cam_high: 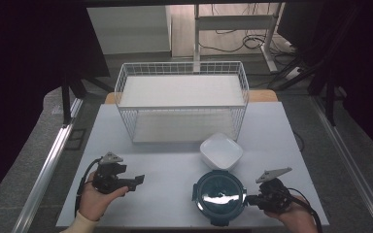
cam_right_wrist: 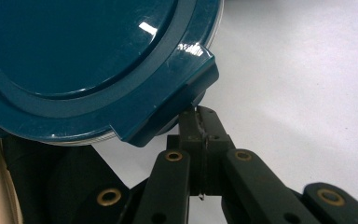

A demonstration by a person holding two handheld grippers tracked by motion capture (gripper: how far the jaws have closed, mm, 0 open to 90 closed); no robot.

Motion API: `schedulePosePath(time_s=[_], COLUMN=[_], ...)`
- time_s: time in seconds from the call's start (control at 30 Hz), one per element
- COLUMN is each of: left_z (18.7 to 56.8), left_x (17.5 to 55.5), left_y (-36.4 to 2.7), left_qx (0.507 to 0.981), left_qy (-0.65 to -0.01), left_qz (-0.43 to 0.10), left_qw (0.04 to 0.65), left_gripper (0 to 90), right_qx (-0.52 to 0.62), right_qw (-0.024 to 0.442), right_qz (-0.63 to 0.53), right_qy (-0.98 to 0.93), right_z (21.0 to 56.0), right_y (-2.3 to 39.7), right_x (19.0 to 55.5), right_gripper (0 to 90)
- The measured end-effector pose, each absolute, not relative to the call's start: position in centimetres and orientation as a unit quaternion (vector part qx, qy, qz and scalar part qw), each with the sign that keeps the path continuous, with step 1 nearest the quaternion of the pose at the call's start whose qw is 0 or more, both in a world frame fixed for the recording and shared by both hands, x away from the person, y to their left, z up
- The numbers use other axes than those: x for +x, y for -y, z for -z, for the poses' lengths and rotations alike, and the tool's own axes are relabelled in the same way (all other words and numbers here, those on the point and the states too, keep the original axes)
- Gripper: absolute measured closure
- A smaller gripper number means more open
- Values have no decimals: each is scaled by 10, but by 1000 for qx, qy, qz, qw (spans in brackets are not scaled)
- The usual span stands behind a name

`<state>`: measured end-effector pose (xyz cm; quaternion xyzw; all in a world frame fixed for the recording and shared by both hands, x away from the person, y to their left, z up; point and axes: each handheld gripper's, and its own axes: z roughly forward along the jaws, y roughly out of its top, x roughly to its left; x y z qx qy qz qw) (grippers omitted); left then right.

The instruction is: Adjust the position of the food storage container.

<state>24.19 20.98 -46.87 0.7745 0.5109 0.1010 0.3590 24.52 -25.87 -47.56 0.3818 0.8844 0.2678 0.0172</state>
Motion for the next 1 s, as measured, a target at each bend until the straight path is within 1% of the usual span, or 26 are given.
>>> schedulePosePath(time_s=[0.57,1.0], left_z=[471,472], left_x=[243,244], left_y=[-209,-208], left_qx=[776,775], left_qy=[-512,-515], left_qz=[-97,-97], left_qw=[356,354], left_gripper=[198,198], right_qx=[379,392], right_qw=[-5,-2], right_qz=[-277,-276], right_qy=[-883,-877], right_z=[477,479], right_y=[240,221], right_x=[244,243], right_gripper=[893,894])
